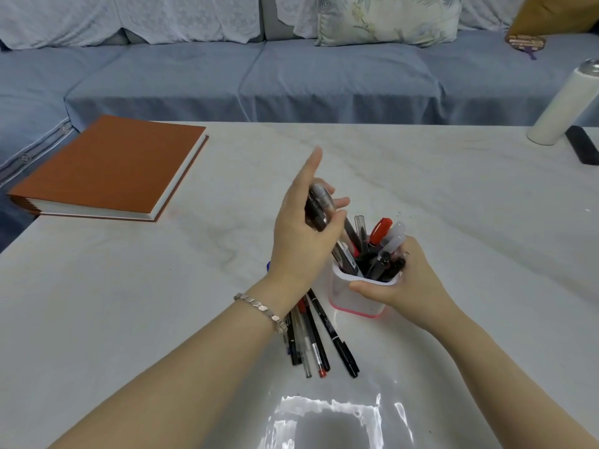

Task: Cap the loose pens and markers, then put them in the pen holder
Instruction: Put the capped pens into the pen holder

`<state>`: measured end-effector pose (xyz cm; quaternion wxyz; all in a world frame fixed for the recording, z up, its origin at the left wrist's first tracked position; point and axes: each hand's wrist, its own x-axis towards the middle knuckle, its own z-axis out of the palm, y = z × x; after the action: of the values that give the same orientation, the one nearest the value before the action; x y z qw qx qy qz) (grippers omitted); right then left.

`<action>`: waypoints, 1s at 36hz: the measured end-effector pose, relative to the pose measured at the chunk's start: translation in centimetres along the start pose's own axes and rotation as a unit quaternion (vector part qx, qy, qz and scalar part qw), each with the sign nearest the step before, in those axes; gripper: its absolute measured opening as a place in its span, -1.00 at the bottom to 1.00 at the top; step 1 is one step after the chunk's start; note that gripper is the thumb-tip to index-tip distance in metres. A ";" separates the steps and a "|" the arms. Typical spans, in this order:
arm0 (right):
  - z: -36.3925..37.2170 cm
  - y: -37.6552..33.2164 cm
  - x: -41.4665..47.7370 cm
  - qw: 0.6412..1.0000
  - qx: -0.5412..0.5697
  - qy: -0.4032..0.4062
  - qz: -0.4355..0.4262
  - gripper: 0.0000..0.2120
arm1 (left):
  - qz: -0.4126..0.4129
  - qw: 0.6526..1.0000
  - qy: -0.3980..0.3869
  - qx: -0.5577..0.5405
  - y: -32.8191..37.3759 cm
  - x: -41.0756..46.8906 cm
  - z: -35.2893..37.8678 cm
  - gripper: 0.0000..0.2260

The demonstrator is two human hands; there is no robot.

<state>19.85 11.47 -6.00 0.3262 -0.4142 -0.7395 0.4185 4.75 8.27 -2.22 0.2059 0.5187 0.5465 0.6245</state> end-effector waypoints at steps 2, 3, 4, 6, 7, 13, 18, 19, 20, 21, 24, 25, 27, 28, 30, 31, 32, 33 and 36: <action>0.0 0.1 0.0 1.000 -0.006 0.000 0.005 -0.52 | -0.007 1.000 0.000 0.030 -0.4 -0.2 0.0 -0.54; 0.0 0.2 0.0 1.000 -0.007 -0.001 0.008 -0.52 | -0.007 0.999 0.004 0.043 -0.4 -0.4 0.1 -0.63; 0.0 0.2 0.0 1.000 -0.006 -0.001 0.007 -0.52 | -0.003 0.999 0.011 0.052 -0.3 -0.6 0.2 -0.69; 0.1 0.0 0.0 1.000 -0.002 -0.001 0.002 -0.50 | 0.024 0.996 0.020 0.079 -0.3 -1.0 0.2 -0.73; 0.1 -0.4 -0.1 1.000 0.004 -0.001 0.002 -0.50 | 0.044 0.994 0.012 0.097 -0.3 -1.3 0.2 -0.70; -0.3 -2.6 -0.4 0.997 0.055 -0.012 -0.047 -0.54 | 0.107 0.978 -0.058 0.170 -1.5 -2.9 1.1 -0.66; -0.2 -1.4 -0.3 0.997 0.073 -0.024 0.007 -0.63 | 0.118 0.934 -0.158 0.297 -3.5 -2.5 1.7 -0.64; -0.2 -1.5 -0.4 0.996 0.082 -0.030 0.010 -0.61 | 0.089 0.942 -0.181 0.269 -3.3 -2.5 1.4 -0.63; -0.2 -1.5 -0.4 0.995 0.087 -0.037 0.009 -0.62 | 0.047 0.954 -0.200 0.220 -2.9 -2.5 1.0 -0.63; -0.3 -1.7 -0.4 0.995 0.089 -0.044 0.005 -0.63 | 0.005 0.963 -0.207 0.172 -2.8 -2.4 0.4 -0.64; -0.4 -1.8 -0.6 0.994 0.092 -0.061 0.009 -0.59 | -0.015 0.977 -0.132 0.164 -3.0 -2.8 -1.9 -0.64; -0.5 -1.8 -0.6 0.994 0.088 -0.064 0.007 -0.64 | -0.031 0.977 -0.096 0.190 -3.5 -3.2 -2.6 -0.63; -0.3 -1.5 -0.3 0.995 0.084 -0.053 0.015 -0.59 | -0.120 0.964 -0.045 0.234 -4.5 -4.3 -4.0 -0.56; -0.3 -1.6 -0.3 0.995 0.085 -0.054 0.010 -0.54 | -0.176 0.950 -0.032 0.256 -5.0 -4.9 -4.5 -0.51; -0.3 -1.8 -0.4 0.995 0.083 -0.054 0.004 -0.57 | -0.260 0.917 -0.040 0.300 -5.8 -5.8 -5.4 -0.45; -0.3 -2.0 -0.4 0.995 0.082 -0.055 0.008 -0.61 | -0.284 0.904 -0.056 0.314 -6.1 -6.2 -5.6 -0.48; -0.3 -2.2 -0.5 0.995 0.082 -0.055 0.010 -0.63 | -0.294 0.897 -0.073 0.322 -6.2 -6.4 -5.6 -0.54; -0.2 -2.2 -0.5 0.995 0.080 -0.052 0.008 -0.62 | -0.294 0.894 -0.088 0.326 -6.4 -6.6 -5.7 -0.60; -0.2 -2.3 -0.6 0.996 0.073 -0.045 0.011 -0.60 | -0.291 0.894 -0.109 0.322 -6.4 -6.7 -5.9 -0.70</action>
<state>19.46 10.30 -3.97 0.3176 -0.3780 -0.7164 0.4930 0.12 2.05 -10.02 0.2581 0.4393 0.8184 0.2656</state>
